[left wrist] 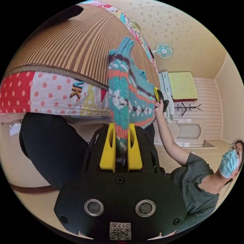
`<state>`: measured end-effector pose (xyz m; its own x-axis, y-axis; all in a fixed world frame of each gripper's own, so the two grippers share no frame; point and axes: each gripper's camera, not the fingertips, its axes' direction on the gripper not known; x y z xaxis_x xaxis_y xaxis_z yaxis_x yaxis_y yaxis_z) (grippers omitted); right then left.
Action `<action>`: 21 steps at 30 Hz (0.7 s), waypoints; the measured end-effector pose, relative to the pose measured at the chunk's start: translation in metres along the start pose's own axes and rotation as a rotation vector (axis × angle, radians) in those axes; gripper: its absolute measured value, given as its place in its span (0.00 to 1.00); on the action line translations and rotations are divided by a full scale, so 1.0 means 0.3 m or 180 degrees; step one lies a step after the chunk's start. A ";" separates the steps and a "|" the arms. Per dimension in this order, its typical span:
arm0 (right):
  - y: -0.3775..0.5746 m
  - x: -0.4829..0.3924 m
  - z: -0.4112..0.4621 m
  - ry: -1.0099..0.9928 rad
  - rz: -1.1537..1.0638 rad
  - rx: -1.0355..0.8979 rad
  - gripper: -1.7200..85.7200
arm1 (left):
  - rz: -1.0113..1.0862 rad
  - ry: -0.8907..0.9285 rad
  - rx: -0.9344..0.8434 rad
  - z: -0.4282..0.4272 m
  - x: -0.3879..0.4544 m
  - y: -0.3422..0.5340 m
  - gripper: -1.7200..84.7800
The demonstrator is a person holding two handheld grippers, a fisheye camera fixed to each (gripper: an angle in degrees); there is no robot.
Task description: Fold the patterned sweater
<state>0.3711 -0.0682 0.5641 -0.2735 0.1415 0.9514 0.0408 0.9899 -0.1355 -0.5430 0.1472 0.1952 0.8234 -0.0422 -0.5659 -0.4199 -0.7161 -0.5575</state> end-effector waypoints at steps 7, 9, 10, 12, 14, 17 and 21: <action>0.043 0.010 -0.051 -0.0196 -0.0038 0.0249 0.03 | 0.0924 0.0650 0.0309 0.109 0.415 -0.159 0.08; 0.060 0.020 -0.075 -0.0325 -0.0063 0.0347 0.03 | 0.1174 0.0735 0.0188 0.241 0.543 -0.230 0.08; 0.073 0.033 -0.095 -0.0438 -0.0066 0.0429 0.03 | 0.1307 0.0766 0.0062 0.358 0.631 -0.271 0.08; 0.106 0.052 -0.141 -0.0605 -0.0056 0.0655 0.03 | 0.1476 0.0742 -0.0231 0.574 0.760 -0.318 0.08; 0.142 0.062 -0.230 -0.0628 0.0044 0.0936 0.03 | 0.1538 0.0603 -0.0569 0.808 0.858 -0.339 0.08; 0.171 0.071 -0.373 -0.0856 0.0124 0.0828 0.04 | 0.1649 0.0226 -0.0862 1.160 0.942 -0.300 0.09; 0.268 0.038 -0.555 -0.0567 0.0000 0.0606 0.07 | 0.1611 -0.0014 -0.1353 1.543 0.864 -0.179 0.14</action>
<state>0.5313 0.0128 0.6100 -0.4392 0.1229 0.8900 -0.1361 0.9701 -0.2011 -0.4839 0.4973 -0.2027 0.5619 -0.4438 -0.6981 -0.5667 -0.8213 0.0660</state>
